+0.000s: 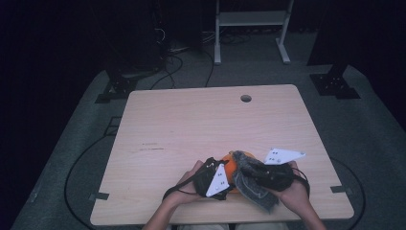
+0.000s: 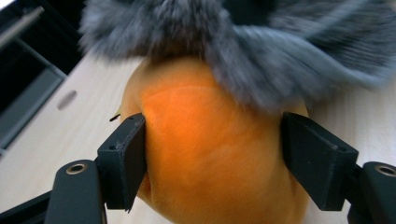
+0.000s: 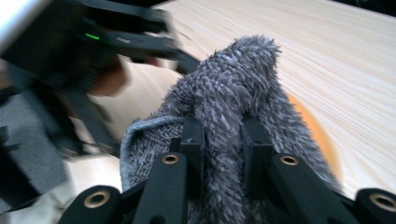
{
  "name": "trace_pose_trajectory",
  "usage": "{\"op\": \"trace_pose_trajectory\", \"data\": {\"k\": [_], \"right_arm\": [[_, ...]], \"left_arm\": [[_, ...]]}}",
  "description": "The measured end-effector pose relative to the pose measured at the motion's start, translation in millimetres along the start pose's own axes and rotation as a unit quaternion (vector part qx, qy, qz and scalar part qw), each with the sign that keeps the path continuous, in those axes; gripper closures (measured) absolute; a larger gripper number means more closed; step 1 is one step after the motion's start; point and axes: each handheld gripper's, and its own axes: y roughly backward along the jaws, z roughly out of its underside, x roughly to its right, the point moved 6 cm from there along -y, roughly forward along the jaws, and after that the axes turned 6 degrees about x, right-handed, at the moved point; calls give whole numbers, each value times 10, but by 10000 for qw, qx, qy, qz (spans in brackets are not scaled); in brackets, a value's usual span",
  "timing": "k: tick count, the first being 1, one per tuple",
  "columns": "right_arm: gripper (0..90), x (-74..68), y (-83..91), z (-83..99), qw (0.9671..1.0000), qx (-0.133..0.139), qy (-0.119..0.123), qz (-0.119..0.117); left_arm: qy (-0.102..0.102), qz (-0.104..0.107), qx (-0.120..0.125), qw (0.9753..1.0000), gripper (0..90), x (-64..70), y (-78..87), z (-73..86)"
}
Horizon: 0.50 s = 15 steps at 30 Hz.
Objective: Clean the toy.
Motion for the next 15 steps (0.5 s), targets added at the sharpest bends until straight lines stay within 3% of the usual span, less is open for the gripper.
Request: {"op": "trace_pose_trajectory", "data": {"k": [1, 2, 3, 4, 5, 6, 7, 8, 9, 10, 12, 13, 14, 15], "right_arm": [[742, 0, 0, 0, 10000, 0, 0, 0], [742, 156, 38, 97, 9995, -72, -151, 276], [742, 156, 38, 97, 9995, -72, -151, 276], [742, 272, 83, 209, 9987, -106, -452, 210], [742, 284, 95, 235, 9985, -127, -500, 190], [742, 289, 111, 257, 9984, -149, -528, 168], [742, 289, 111, 257, 9984, -149, -528, 168], [742, 255, 123, 266, 9986, -177, -469, 146], [742, 228, 120, 271, 9988, -183, -444, 108], [741, 212, 115, 277, 9989, -174, -417, 80], [742, 181, 102, 287, 9991, -219, -370, 32], [741, 180, 102, 288, 9991, -257, -343, 16], [742, 184, 110, 282, 9990, -279, -340, -6], [742, 184, 110, 282, 9990, -279, -340, -6]], "left_arm": [[0, 0, 0, 10000, 263, 0, 0, 0], [237, 113, 73, 9996, 259, -27, 29, 20], [237, 113, 73, 9996, 236, -27, 29, 20], [821, 381, 479, 9947, 214, -100, 86, -27], [821, 381, 479, 9947, 209, -100, 86, -27], [1495, 248, 911, 9842, 194, -233, 146, -87], [1495, 248, 911, 9842, 170, -233, 146, -87], [1665, 18, 859, 9823, 143, -307, 151, -86], [1752, -147, 508, 9831, 130, -338, 103, -38], [1821, -87, 296, 9828, 115, -324, 66, -2], [2013, 141, 231, 9792, 135, -277, 24, 24], [2013, 141, 231, 9792, 208, -277, 24, 24], [1839, 342, 280, 9819, 284, -223, 33, 1], [1839, 342, 280, 9819, 307, -223, 33, 1]]}}
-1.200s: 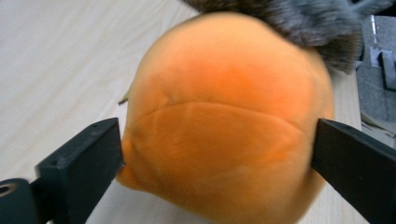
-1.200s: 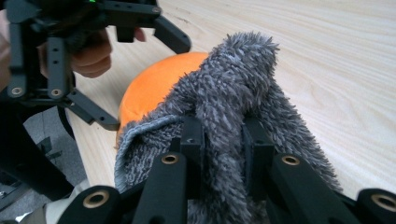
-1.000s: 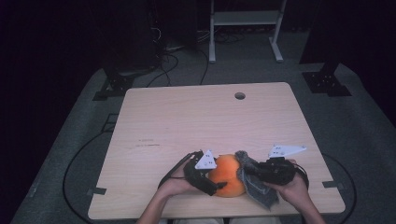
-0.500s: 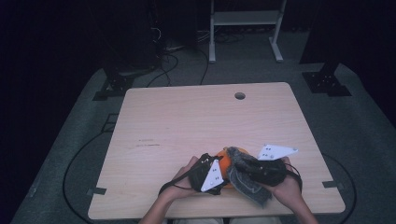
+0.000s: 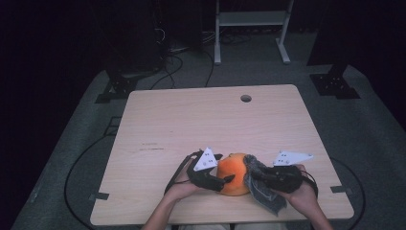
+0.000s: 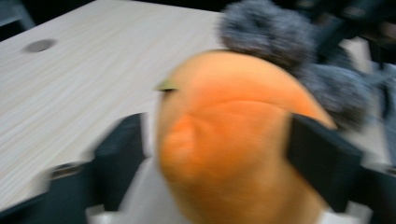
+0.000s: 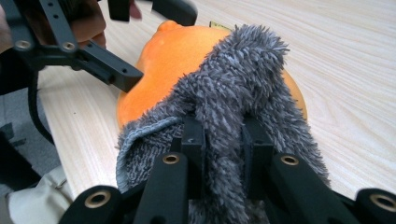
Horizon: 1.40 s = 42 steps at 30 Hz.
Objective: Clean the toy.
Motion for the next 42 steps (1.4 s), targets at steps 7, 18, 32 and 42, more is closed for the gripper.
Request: {"op": "trace_pose_trajectory", "data": {"k": [7, 18, 32, 42], "right_arm": [[741, -384, -39, -234, 9962, 57, 823, -285], [739, 194, 66, -36, 9992, 231, -323, 68], [749, -112, 154, -247, 9992, 396, 106, -33], [750, -299, -94, -130, 9987, 132, 468, -145]], "left_arm": [[-712, 115, -363, 9967, 361, 147, 13, 5], [441, 472, -303, 9975, 99, 118, -8, -80], [-1263, -159, -185, 9917, 301, 146, -31, -119], [-48, 106, -263, 9996, 216, 40, -37, 16]]}}
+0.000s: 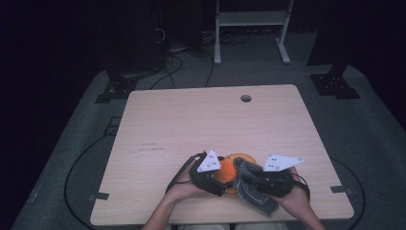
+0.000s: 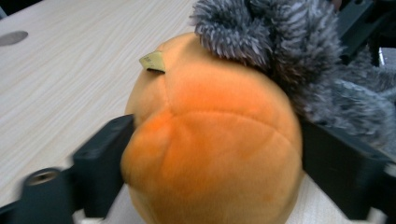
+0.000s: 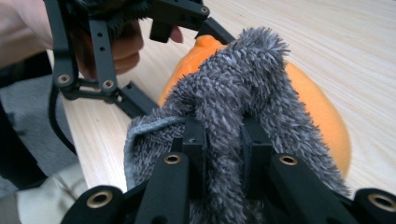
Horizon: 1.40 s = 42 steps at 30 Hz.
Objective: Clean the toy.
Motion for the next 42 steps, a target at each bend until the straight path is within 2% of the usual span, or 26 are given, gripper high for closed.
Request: {"op": "trace_pose_trajectory", "data": {"k": [2, 3, 4, 5, 6, 7, 8, 9, 10, 12, 13, 14, 16, 18, 23, 25, 27, 28, 30, 32, 33, 34, 35, 38, 42], "right_arm": [[745, 105, 75, 36, 9997, 78, -222, -14], [745, 155, 90, 72, 9995, 99, -289, -14], [745, 155, 90, 72, 9995, 99, -289, -14], [746, 279, 107, 177, 9984, 134, -550, -46], [746, 279, 107, 177, 9984, 134, -550, -46], [746, 349, 127, 227, 9978, 68, -651, 35], [746, 349, 127, 227, 9978, 68, -651, 35], [747, 372, 162, 210, 9976, 66, -663, 183], [747, 364, 172, 182, 9977, 125, -635, 201], [745, 310, 193, 77, 9974, 326, -612, 171], [745, 279, 191, 19, 9970, 450, -625, 90], [745, 279, 191, 19, 9970, 450, -625, 90], [745, 270, 155, 16, 9977, 380, -545, 140], [744, 316, 114, 113, 9971, 334, -677, 20], [744, 441, 158, 277, 9968, 60, -760, 252], [744, 441, 178, 255, 9967, 88, -761, 278], [744, 400, 190, 157, 9966, 276, -745, 238], [744, 400, 190, 157, 9966, 276, -745, 238], [744, 363, 170, 92, 9970, 336, -656, 223], [743, 368, 133, 115, 9972, 279, -655, 227], [743, 413, 121, 178, 9966, 236, -763, 206], [743, 413, 121, 178, 9966, 236, -763, 206], [743, 465, 124, 250, 9958, 139, -860, 276], [743, 503, 120, 366, 9949, -38, -953, 338], [743, 517, 152, 347, 9947, -16, -944, 396]], "left_arm": [[-217, -40, -19, 9998, 255, 31, 15, 9], [-264, -31, -15, 9996, 263, 36, 23, 21], [-264, -31, -15, 9996, 265, 36, 23, 21], [-258, -14, -31, 9997, 269, 31, 45, 57], [-258, -14, -31, 9997, 272, 31, 45, 57], [-247, 45, -39, 9997, 274, 23, 71, 86], [-247, 45, -39, 9997, 276, 23, 71, 86], [-323, 100, -89, 9994, 277, 19, 99, 103], [-323, 100, -89, 9994, 277, 19, 99, 103], [-362, 145, -94, 9992, 276, 36, 108, 116], [-449, 137, -87, 9989, 274, 59, 108, 123], [-449, 137, -87, 9989, 271, 59, 108, 123], [-470, 133, -113, 9987, 268, 65, 119, 130], [-496, 192, -131, 9985, 267, 78, 125, 143], [-497, 244, -114, 9984, 265, 70, 143, 161], [-493, 257, -118, 9984, 264, 70, 149, 166], [-516, 301, -142, 9981, 262, 62, 168, 185], [-516, 301, -142, 9981, 262, 62, 168, 185], [-523, 318, -157, 9980, 261, 59, 176, 193], [-499, 341, -144, 9981, 261, 58, 177, 204], [-509, 340, -151, 9980, 261, 57, 178, 205], [-499, 336, -144, 9981, 261, 58, 176, 204], [-505, 338, -155, 9980, 261, 61, 180, 206], [-564, 354, -167, 9976, 261, 71, 187, 213], [-565, 382, -194, 9975, 256, 68, 201, 232]]}}
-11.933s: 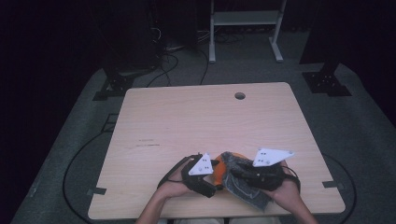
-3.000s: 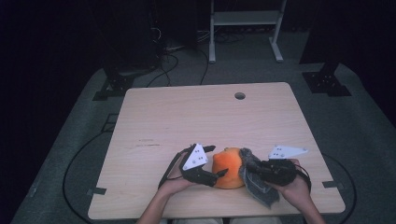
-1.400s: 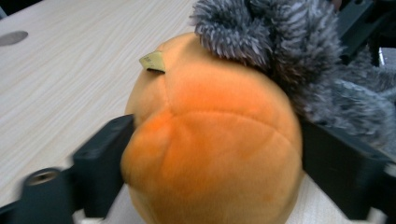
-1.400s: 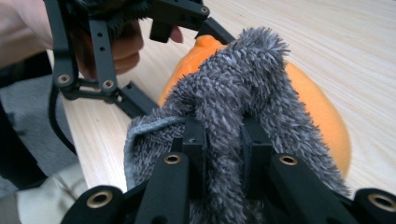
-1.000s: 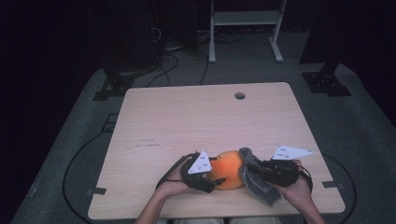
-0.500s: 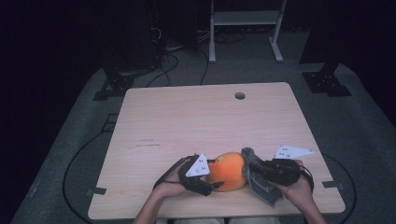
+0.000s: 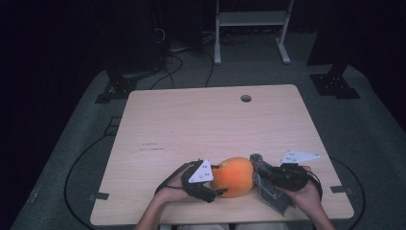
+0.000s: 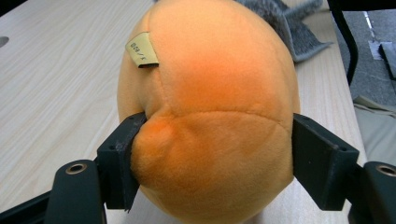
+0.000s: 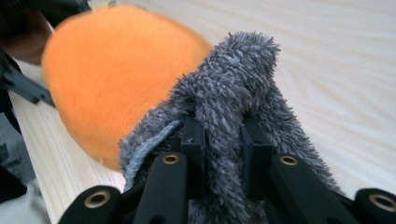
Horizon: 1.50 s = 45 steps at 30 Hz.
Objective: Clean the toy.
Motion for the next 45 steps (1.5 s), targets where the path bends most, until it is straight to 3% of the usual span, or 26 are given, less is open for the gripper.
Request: {"op": "trace_pose_trajectory", "data": {"k": [2, 3, 6, 9, 10, 13, 15, 18, 19, 21, 22, 23, 25, 28, 29, 30, 31, 32, 33, 35, 39, 41, 42, 43, 45], "right_arm": [[740, -74, 52, -186, 9989, 423, -77, -179], [740, -122, 60, -248, 9982, 515, -74, -287], [740, -181, -11, -276, 9986, 397, 143, -308], [738, -46, -50, -157, 9981, 350, -233, -452], [738, 7, -47, -115, 9984, 278, -303, -394], [740, 82, -22, -28, 9992, 55, -326, -228], [740, 58, 24, -68, 9993, 155, -267, -228], [739, 3, 50, -121, 9990, 246, -156, -328], [739, -33, 23, -92, 9991, 157, -113, -372], [738, -20, -2, -36, 9992, 61, -125, -364], [738, -20, -2, -36, 9992, 61, -125, -364], [739, 15, 20, -24, 9994, 7, -171, -313], [739, 13, 66, -58, 9998, 29, -90, -182], [739, -76, 133, -161, 9997, 182, 78, -164], [739, -242, 187, -295, 9985, 357, 279, -307], [739, -242, 187, -295, 9985, 357, 279, -307], [739, -469, 179, -418, 9961, 421, 616, -463], [739, -469, 179, -418, 9961, 421, 616, -463], [737, -629, 123, -466, 9942, 374, 849, -548], [734, -716, 47, -463, 9927, 226, 1075, -506], [737, -612, 31, -397, 9935, 207, 943, -597], [739, -394, 77, -299, 9965, 202, 612, -535], [740, -332, 93, -267, 9974, 190, 502, -490], [740, -277, 107, -233, 9978, 164, 422, -477], [740, -250, 138, -222, 9983, 111, 378, -439]], "left_arm": [[-112, -6, 8, 9999, 252, 14, -7, 4], [-267, 7, -33, 9996, 248, 40, -26, -6], [-395, 49, -85, 9992, 241, 72, -37, -15], [-344, 49, -22, 9994, 240, 73, -43, -15], [-348, 54, -12, 9994, 239, 74, -42, -14], [-371, 57, -8, 9993, 234, 83, -37, -18], [-403, 55, -10, 9992, 227, 89, -37, -26], [-381, 27, 15, 9993, 197, 81, -42, -27], [-327, -131, 32, 9994, 171, 42, -52, -28], [-60, -185, -97, 9998, 93, 7, -79, -21], [-60, -185, -97, 9998, 86, 7, -79, -21], [86, -180, -63, 9998, 87, 7, -108, -29], [-15, -175, -59, 9998, 154, 26, -97, -67], [-34, -279, 2, 9996, 236, 33, -94, -126], [-61, -404, 82, 9991, 249, 48, -117, -191], [-61, -404, 82, 9991, 259, 48, -117, -191], [-197, -528, 138, 9983, 263, 95, -170, -258], [-197, -528, 138, 9983, 265, 95, -170, -258], [-402, -593, 118, 9974, 266, 147, -210, -285], [-596, -544, -4, 9967, 265, 183, -221, -264], [-556, -414, 42, 9976, 263, 162, -190, -221], [-271, -371, 131, 9989, 200, 121, -198, -205], [-271, -371, 131, 9989, 171, 121, -198, -205], [-29, -422, 158, 9990, 158, 85, -213, -212], [-137, -401, 158, 9990, 195, 100, -212, -220]]}}
